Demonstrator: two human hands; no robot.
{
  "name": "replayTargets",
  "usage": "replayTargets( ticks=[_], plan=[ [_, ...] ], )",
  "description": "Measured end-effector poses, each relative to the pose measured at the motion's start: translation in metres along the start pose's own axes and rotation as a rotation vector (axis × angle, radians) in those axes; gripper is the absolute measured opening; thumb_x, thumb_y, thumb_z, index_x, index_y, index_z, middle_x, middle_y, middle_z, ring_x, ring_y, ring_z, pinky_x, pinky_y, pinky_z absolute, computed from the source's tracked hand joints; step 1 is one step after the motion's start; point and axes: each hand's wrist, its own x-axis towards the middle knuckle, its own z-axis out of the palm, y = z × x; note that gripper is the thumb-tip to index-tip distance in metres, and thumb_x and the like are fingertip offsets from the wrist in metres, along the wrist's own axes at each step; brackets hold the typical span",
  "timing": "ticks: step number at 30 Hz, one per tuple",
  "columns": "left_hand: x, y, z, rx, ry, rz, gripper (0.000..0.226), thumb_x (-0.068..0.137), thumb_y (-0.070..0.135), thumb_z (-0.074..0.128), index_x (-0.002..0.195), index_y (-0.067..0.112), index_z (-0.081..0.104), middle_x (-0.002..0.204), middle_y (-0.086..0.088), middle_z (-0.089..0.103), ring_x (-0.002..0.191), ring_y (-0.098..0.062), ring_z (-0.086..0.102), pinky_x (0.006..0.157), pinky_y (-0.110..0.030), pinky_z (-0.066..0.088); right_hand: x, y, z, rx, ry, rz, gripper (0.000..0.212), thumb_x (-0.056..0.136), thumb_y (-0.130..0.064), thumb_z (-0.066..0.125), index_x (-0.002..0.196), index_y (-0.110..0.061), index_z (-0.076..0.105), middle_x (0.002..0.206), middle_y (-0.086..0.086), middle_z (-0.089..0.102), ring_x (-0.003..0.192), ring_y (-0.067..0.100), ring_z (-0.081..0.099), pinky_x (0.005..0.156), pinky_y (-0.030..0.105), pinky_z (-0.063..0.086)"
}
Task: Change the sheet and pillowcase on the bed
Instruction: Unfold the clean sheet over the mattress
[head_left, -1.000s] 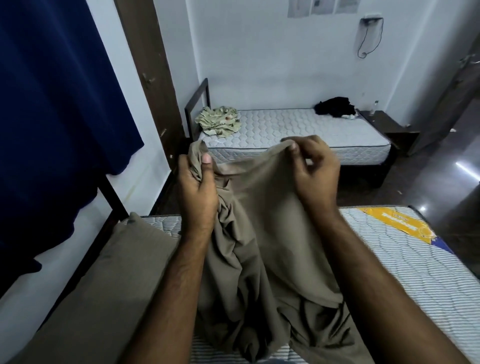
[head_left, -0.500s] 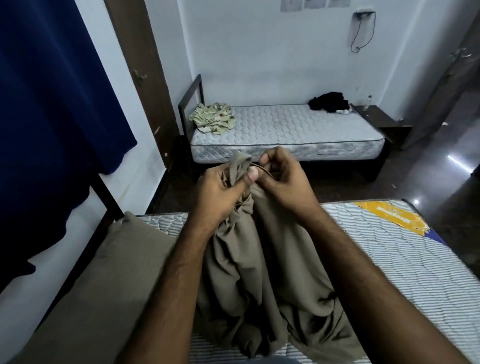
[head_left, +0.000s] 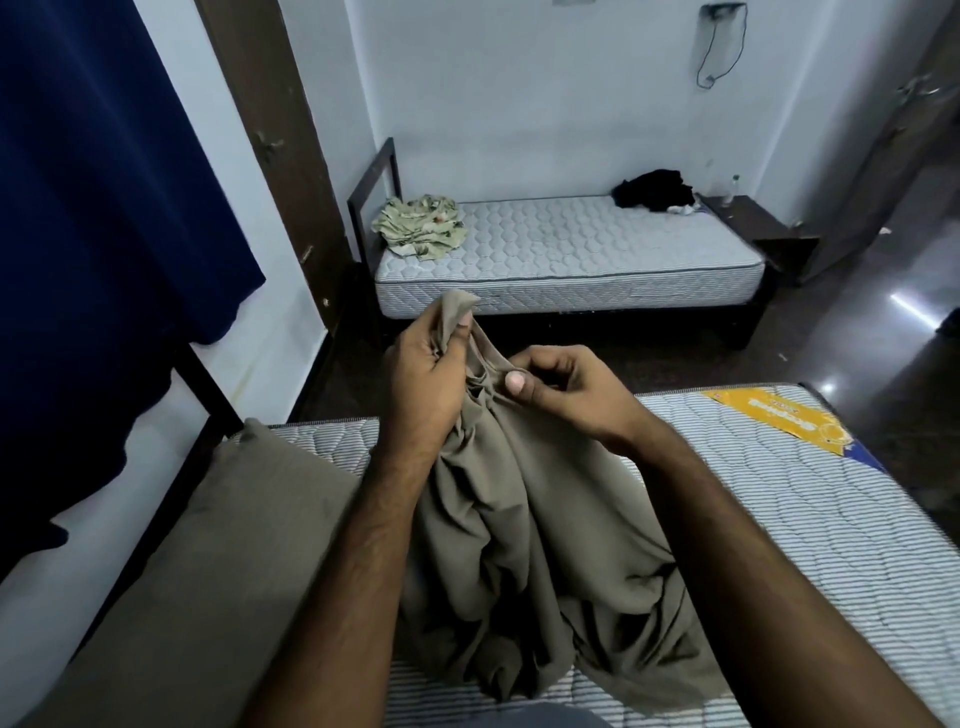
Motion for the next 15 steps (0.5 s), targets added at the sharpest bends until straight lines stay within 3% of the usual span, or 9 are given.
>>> replayTargets(
  ticks=[2, 4, 7, 9, 11, 13, 15],
  plan=[
    [-0.001, 0.003, -0.004, 0.098, 0.012, 0.021, 0.022, 0.099, 0.031, 0.060, 0.117, 0.030, 0.072, 0.106, 0.015, 0.073, 0.100, 0.002, 0.065, 0.085, -0.011, 0.047, -0.002, -0.004, -0.001, 0.073, -0.067, 0.048, 0.028, 0.103, -0.025, 0.055, 0.082, -0.008, 0.064, 0.077, 0.005, 0.054, 0.074, 0.016, 0.045, 0.063, 0.032, 0.036],
    [-0.003, 0.006, -0.004, 0.140, -0.011, 0.035, 0.017, 0.099, 0.033, 0.060, 0.112, 0.034, 0.072, 0.101, 0.011, 0.076, 0.095, 0.000, 0.066, 0.080, -0.012, 0.047, -0.003, -0.003, -0.001, 0.102, -0.060, 0.067, 0.033, 0.104, -0.024, 0.054, 0.073, -0.015, 0.061, 0.072, 0.002, 0.051, 0.069, 0.015, 0.041, 0.059, 0.032, 0.032],
    [-0.006, 0.008, 0.000, 0.132, -0.113, 0.018, 0.013, 0.098, 0.036, 0.062, 0.087, 0.038, 0.068, 0.075, 0.000, 0.073, 0.071, -0.006, 0.067, 0.068, -0.021, 0.048, 0.002, 0.004, -0.003, 0.108, 0.005, 0.073, 0.025, 0.100, -0.022, 0.061, 0.092, -0.001, 0.071, 0.084, 0.013, 0.065, 0.080, 0.021, 0.054, 0.071, 0.040, 0.045],
    [-0.005, 0.006, 0.001, 0.097, -0.150, -0.021, 0.020, 0.093, 0.045, 0.061, 0.080, 0.031, 0.067, 0.061, 0.001, 0.067, 0.057, -0.005, 0.062, 0.064, -0.027, 0.048, 0.006, 0.007, -0.005, 0.114, 0.146, 0.051, 0.030, 0.099, -0.022, 0.062, 0.096, 0.007, 0.069, 0.085, 0.014, 0.063, 0.081, 0.022, 0.051, 0.072, 0.040, 0.040],
    [-0.003, 0.005, 0.001, 0.053, -0.172, -0.064, 0.031, 0.086, 0.056, 0.060, 0.077, 0.028, 0.068, 0.053, 0.003, 0.063, 0.051, -0.007, 0.059, 0.062, -0.030, 0.047, 0.008, 0.003, -0.009, 0.016, 0.369, -0.043, 0.031, 0.100, -0.022, 0.060, 0.083, 0.004, 0.065, 0.075, 0.006, 0.057, 0.075, 0.016, 0.049, 0.068, 0.037, 0.039],
    [-0.003, 0.007, 0.001, 0.021, -0.211, -0.071, 0.040, 0.079, 0.065, 0.064, 0.078, 0.025, 0.069, 0.059, 0.001, 0.068, 0.057, -0.007, 0.061, 0.064, -0.034, 0.049, 0.010, -0.001, -0.008, -0.174, 0.517, -0.152, 0.034, 0.101, -0.024, 0.055, 0.074, -0.004, 0.053, 0.067, 0.002, 0.049, 0.067, 0.013, 0.045, 0.061, 0.040, 0.039],
    [-0.005, 0.010, 0.000, -0.102, -0.315, -0.068, 0.041, 0.073, 0.059, 0.077, 0.080, 0.020, 0.072, 0.071, 0.000, 0.070, 0.068, -0.008, 0.060, 0.065, -0.033, 0.047, 0.012, -0.006, -0.003, -0.338, 0.505, -0.227, 0.027, 0.100, -0.023, 0.053, 0.079, -0.007, 0.057, 0.071, 0.004, 0.058, 0.067, 0.019, 0.054, 0.064, 0.045, 0.046]
  ],
)
